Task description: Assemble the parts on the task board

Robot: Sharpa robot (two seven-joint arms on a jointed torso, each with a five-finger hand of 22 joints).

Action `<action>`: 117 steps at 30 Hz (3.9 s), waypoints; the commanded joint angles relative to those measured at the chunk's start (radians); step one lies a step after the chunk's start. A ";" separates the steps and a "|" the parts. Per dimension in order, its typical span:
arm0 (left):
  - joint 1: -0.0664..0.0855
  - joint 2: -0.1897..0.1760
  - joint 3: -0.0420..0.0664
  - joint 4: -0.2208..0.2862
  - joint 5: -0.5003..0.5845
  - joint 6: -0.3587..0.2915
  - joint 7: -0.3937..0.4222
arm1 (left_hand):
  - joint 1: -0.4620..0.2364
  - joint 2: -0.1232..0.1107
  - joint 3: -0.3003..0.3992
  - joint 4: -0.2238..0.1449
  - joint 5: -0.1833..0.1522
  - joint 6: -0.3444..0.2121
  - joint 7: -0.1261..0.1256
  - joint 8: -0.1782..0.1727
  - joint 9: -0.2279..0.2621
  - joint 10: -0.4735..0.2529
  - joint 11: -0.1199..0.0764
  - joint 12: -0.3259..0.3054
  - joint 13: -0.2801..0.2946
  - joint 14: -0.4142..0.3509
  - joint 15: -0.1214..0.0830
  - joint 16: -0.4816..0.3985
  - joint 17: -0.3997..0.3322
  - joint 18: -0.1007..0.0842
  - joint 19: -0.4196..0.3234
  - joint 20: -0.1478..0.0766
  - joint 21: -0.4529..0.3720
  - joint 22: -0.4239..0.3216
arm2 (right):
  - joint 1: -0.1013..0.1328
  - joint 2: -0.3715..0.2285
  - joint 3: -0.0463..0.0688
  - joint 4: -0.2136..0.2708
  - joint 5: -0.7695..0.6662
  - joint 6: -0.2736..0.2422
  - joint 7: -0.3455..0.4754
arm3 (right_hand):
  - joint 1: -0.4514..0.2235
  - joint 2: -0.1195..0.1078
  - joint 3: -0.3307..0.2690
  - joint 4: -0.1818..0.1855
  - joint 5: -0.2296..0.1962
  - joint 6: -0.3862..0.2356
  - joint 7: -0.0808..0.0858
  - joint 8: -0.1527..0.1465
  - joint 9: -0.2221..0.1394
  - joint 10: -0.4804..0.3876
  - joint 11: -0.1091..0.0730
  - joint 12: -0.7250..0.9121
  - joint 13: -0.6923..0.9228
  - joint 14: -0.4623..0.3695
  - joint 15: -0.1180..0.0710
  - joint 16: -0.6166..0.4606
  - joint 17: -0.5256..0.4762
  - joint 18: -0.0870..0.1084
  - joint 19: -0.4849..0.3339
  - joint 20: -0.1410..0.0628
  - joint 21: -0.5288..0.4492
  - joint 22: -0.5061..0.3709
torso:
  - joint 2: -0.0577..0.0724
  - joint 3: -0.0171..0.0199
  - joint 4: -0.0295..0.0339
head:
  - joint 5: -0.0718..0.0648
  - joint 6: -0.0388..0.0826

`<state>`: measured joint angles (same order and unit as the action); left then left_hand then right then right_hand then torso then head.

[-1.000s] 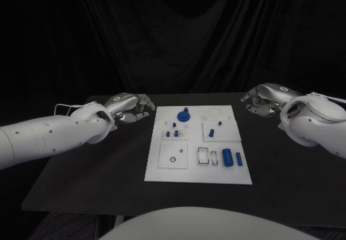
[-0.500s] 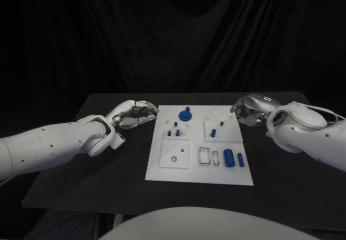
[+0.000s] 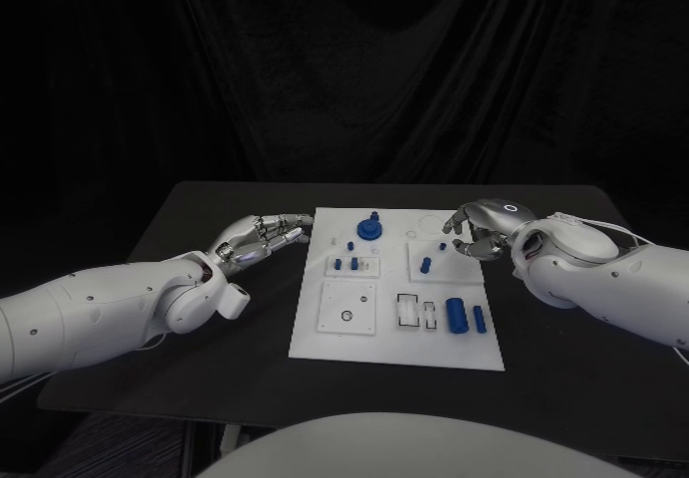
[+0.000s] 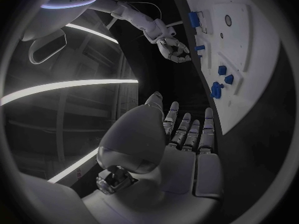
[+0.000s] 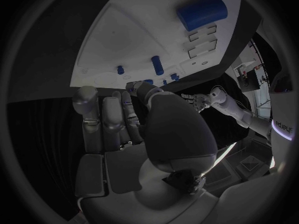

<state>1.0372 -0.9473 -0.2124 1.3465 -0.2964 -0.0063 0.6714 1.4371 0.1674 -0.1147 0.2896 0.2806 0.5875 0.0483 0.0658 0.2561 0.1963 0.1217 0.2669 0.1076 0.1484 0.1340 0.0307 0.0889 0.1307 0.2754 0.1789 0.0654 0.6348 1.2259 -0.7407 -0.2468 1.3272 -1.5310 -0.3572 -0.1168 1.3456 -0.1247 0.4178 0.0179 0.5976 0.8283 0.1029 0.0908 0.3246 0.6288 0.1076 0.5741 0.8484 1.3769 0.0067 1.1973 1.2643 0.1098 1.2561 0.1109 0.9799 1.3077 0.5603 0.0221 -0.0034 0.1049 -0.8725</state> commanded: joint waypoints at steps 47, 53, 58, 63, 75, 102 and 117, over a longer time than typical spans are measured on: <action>-0.014 0.034 0.001 -0.029 0.062 0.108 0.244 | 0.135 0.034 0.002 -0.055 0.079 -0.024 -0.005 -0.006 -0.061 -0.013 0.027 0.031 -0.058 0.074 0.056 0.012 0.000 0.001 0.031 0.071 0.007 -0.079 | -0.105 0.138 0.017 -0.228 -0.039 -0.052 0.034 | 0.006 0.014 -0.017 0.002 -0.040 0.056 -0.015 0.016 0.063 0.059 -0.006 0.008 -0.086 0.020 0.010 0.055 -0.003 0.000 0.052 0.011 0.057 0.119 | -0.007 -0.0253 0.0153 | -0.035 0.000; -0.016 0.039 0.001 -0.034 0.062 0.112 0.239 | 0.141 0.033 0.010 -0.064 0.087 -0.028 -0.004 -0.007 -0.064 -0.017 0.027 0.029 -0.058 0.075 0.059 0.012 0.000 0.002 0.033 0.075 0.007 -0.083 | -0.110 0.143 0.018 -0.240 -0.039 -0.051 0.039 | 0.005 0.018 -0.023 0.002 -0.052 0.066 -0.016 0.023 0.078 0.069 -0.010 0.012 -0.092 0.025 0.007 0.062 -0.002 -0.003 0.061 0.008 0.071 0.123 | -0.007 -0.0254 0.0151 | -0.035 0.000; -0.018 0.042 0.001 -0.038 0.062 0.113 0.236 | 0.147 0.032 0.020 -0.074 0.092 -0.030 -0.002 -0.007 -0.066 -0.020 0.027 0.029 -0.058 0.077 0.061 0.013 0.000 0.003 0.035 0.078 0.008 -0.086 | -0.114 0.146 0.018 -0.243 -0.039 -0.051 0.041 | 0.007 0.023 -0.031 0.000 -0.063 0.079 -0.014 0.035 0.098 0.079 -0.013 0.017 -0.097 0.029 0.005 0.066 -0.003 -0.004 0.066 0.006 0.077 0.124 | -0.007 -0.0252 0.0151 | -0.037 0.000; -0.021 0.045 0.001 -0.042 0.062 0.114 0.232 | 0.149 0.032 0.024 -0.078 0.094 -0.028 0.000 -0.006 -0.066 -0.021 0.027 0.029 -0.058 0.077 0.061 0.013 0.000 0.004 0.036 0.080 0.008 -0.088 | -0.116 0.150 0.018 -0.244 -0.039 -0.055 0.047 | 0.019 0.034 -0.042 -0.010 -0.064 0.102 -0.010 0.062 0.142 0.101 -0.023 0.033 -0.101 0.037 -0.002 0.076 0.000 -0.008 0.080 0.001 0.097 0.129 | -0.007 -0.0256 0.0156 | -0.035 0.000; -0.027 0.051 0.001 -0.050 0.062 0.118 0.222 | 0.155 0.031 0.040 -0.092 0.101 -0.022 0.007 -0.005 -0.067 -0.024 0.026 0.030 -0.058 0.082 0.066 0.014 0.001 0.007 0.042 0.087 0.011 -0.092 | -0.117 0.157 0.018 -0.248 -0.039 -0.058 0.055 | 0.031 0.056 -0.073 -0.025 -0.063 0.101 -0.003 0.138 0.321 0.145 -0.046 0.066 -0.111 0.051 -0.022 0.092 -0.001 -0.015 0.101 -0.017 0.129 0.138 | -0.007 -0.0256 0.0156 | -0.032 0.000; -0.042 0.054 0.001 -0.055 0.062 0.118 0.209 | 0.154 0.028 0.057 -0.102 0.109 -0.015 0.014 -0.004 -0.067 -0.025 0.024 0.032 -0.058 0.091 0.070 0.017 0.003 0.012 0.057 0.096 0.017 -0.096 | -0.066 0.125 0.024 -0.201 -0.039 -0.089 0.047 | 0.034 0.063 -0.074 -0.031 -0.062 0.081 0.007 0.197 0.504 0.158 -0.057 0.091 -0.114 0.052 -0.032 0.088 -0.019 -0.017 0.111 -0.028 0.140 0.141 | -0.009 -0.0261 0.0154 | -0.027 0.000; -0.042 0.058 0.001 -0.058 0.062 0.118 0.203 | 0.154 0.028 0.059 -0.103 0.109 -0.015 0.015 -0.004 -0.067 -0.024 0.025 0.033 -0.058 0.093 0.070 0.018 0.003 0.013 0.059 0.097 0.019 -0.096 | 0.012 0.034 0.018 0.072 -0.039 -0.044 0.011 | 0.032 0.064 -0.073 -0.028 -0.069 0.079 0.009 0.198 0.520 0.162 -0.059 0.096 -0.113 0.056 -0.032 0.092 -0.016 -0.018 0.114 -0.029 0.143 0.141 | -0.010 -0.0277 0.0150 | -0.006 0.000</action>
<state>0.9967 -0.8914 -0.2124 1.2878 -0.2427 0.1020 0.6783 1.5808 0.1971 -0.0601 0.1889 0.3851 0.5736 0.0555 0.0658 0.1898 0.1786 0.1466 0.2935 0.0509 0.2364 0.2038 0.0423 0.0904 0.1312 0.3313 0.2702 0.0797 0.5394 1.2375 -0.7054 -0.2281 1.3779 -1.5630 -0.4187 -0.0792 1.3789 -0.0683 0.3432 -0.0098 0.5328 0.9060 0.1021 0.2857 0.8436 0.7831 0.0500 0.6663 0.7351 1.4305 -0.0187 1.2897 1.2470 0.1094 1.3635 0.0785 1.1212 1.3074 0.5509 -0.0051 0.0120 0.0943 -0.8725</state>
